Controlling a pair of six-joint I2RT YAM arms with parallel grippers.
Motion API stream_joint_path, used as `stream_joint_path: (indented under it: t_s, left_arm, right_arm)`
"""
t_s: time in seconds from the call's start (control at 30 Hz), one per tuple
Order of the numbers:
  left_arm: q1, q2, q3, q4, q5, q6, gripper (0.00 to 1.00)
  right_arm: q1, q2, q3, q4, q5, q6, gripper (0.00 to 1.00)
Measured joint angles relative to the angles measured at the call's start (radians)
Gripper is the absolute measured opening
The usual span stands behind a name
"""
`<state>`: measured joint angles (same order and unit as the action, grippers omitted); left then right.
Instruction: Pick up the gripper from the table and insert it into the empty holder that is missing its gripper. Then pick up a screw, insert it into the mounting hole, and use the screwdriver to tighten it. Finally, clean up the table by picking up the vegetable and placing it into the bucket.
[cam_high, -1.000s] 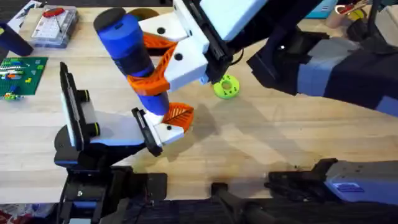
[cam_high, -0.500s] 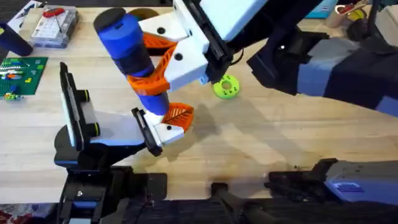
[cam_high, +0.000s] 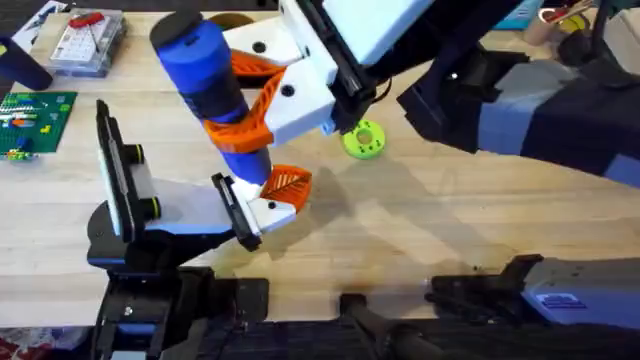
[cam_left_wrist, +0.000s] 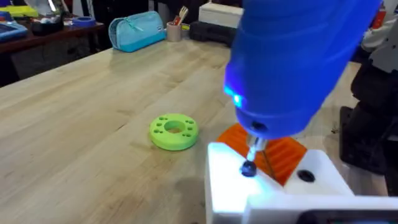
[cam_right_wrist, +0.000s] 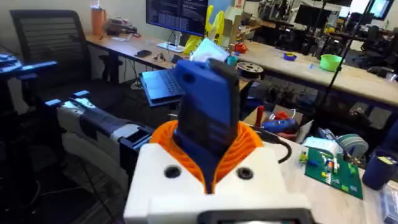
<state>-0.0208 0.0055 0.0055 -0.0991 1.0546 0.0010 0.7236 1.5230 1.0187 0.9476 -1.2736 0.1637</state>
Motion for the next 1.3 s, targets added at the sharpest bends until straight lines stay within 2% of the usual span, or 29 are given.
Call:
stream_joint_path:
  t_s: [1.3]
  left_arm:
    - [0.000,0.000,0.000,0.000,0.000,0.000,0.012]
  right_arm:
    - [0.003,0.000,0.000,-0.046,0.000,-0.022,0.024]
